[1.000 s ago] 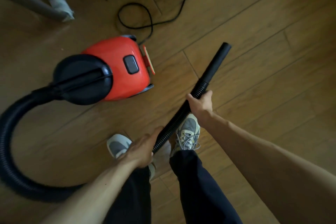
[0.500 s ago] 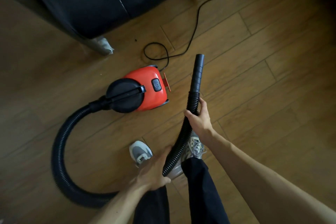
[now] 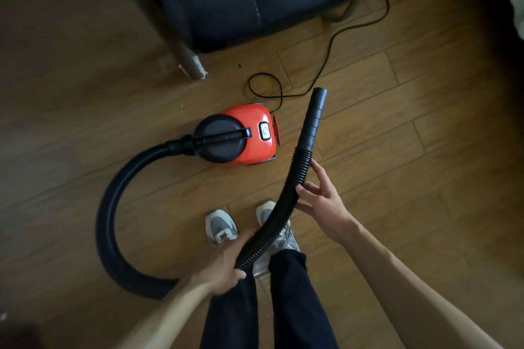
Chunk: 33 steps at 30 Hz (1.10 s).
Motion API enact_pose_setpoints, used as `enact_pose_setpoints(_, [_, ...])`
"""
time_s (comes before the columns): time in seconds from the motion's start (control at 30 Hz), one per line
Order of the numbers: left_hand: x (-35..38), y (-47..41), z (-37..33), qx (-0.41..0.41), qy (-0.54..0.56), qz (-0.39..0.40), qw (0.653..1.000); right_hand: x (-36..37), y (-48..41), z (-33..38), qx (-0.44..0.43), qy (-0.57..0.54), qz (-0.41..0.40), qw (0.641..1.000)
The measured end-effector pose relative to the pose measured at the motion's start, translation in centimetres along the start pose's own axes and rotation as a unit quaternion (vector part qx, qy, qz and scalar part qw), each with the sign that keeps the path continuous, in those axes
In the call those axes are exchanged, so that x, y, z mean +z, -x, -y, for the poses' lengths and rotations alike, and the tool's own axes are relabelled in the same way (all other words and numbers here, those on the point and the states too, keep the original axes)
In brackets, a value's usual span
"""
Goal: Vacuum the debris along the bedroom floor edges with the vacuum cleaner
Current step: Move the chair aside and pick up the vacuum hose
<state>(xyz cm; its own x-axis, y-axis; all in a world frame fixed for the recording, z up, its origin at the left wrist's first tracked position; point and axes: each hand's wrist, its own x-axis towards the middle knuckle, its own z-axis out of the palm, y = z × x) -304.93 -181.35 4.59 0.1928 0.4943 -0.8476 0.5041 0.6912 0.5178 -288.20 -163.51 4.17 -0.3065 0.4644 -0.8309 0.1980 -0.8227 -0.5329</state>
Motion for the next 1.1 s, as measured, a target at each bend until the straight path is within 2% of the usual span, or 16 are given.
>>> enact_pose_setpoints(0.1, [0.4, 0.9, 0.7, -0.001, 0.041, -0.024, 0.999, 0.8, 0.2, 0.3, -0.001, 0.032, 0.025, 0.999])
enact_pose_setpoints(0.23, [1.6, 2.9, 2.3, 0.001, 0.040, -0.077, 0.996, 3.2, 0.0, 1.1, 0.003, 0.102, 0.081, 0.991])
enact_pose_setpoints(0.3, [2.8, 3.8, 3.5, -0.014, 0.085, -0.110, 0.990, 5.1, 0.0, 1.8, -0.001, 0.142, 0.116, 0.983])
enact_pose_setpoints(0.5, [4.8, 7.0, 5.2, -0.004, 0.166, -0.252, 0.953, 12.3, 0.8, 4.2, -0.043, 0.273, 0.266, 0.924])
enact_pose_setpoints(0.7, [6.4, 9.0, 7.3, 0.043, 0.261, -0.400, 0.877, 21.7, 2.1, 2.8, -0.129, 0.424, 0.314, 0.840])
enact_pose_setpoints(0.87, [8.3, 10.0, 9.1, 0.024, 0.331, -0.445, 0.832, 28.7, 4.0, -0.1, -0.168, 0.485, 0.388, 0.766])
enact_pose_setpoints(0.97, [8.7, 10.7, 10.0, 0.020, 0.377, -0.490, 0.786, 32.5, 4.8, -1.8, -0.144, 0.499, 0.451, 0.725])
enact_pose_setpoints(1.1, [8.8, 12.1, 11.3, 0.054, 0.475, -0.527, 0.703, 36.9, 5.6, -4.3, -0.087, 0.503, 0.501, 0.699])
